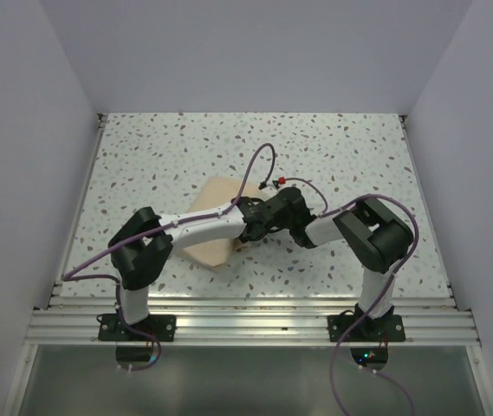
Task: Prepare the surgical pack
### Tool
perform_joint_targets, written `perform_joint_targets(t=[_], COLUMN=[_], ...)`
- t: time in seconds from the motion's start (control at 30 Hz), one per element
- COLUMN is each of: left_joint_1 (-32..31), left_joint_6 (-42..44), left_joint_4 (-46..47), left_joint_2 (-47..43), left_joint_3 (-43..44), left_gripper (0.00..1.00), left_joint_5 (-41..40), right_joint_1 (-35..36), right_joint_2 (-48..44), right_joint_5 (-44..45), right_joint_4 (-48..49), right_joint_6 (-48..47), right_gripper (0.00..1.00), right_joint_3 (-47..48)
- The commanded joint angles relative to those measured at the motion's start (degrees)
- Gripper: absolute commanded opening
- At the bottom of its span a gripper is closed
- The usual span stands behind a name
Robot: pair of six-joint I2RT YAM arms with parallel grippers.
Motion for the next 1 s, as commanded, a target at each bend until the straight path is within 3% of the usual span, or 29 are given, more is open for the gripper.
perform_joint_targets(t=[0.0,0.13,0.27,0.47,0.67,0.97], left_joint_1=[-1.8,-1.8,-1.8,-2.3,-2.3,-2.2], left_joint_6=[1.5,1.8,1.8,1.2,1.4,2.1], left_joint_4=[5.2,4.7,4.5,3.7,3.5,2.7], left_joint_2=[-2.6,-3.1,-2.8,-2.1,-2.5,-2.1], left_joint_3=[5.8,7.0,7.6,7.8,7.7,8.7], left_gripper=[0.0,0.0,0.0,0.0,0.0,0.0], left_joint_5=[3.1,2.7,3.2,3.8,3.2,3.1], right_joint_1=[2.8,3.0,4.2,6.1,5.0,4.0], right_joint_2=[1.0,-0.2,4.1,8.4,2.6,-1.8], right_joint_5=[-1.3,-0.9,-1.1,1.1,0.5,-4.1], right_joint_4=[8.7,6.1,13.0,5.4,5.9,6.3], right_joint_6=[3.5,0.8,3.3,-1.4,-3.0,-4.8], right_gripper=[0.0,0.01,0.01,0.04,0.13,0.13], right_joint_3=[0.4,-0.9,1.0,8.4,0.0,-7.8])
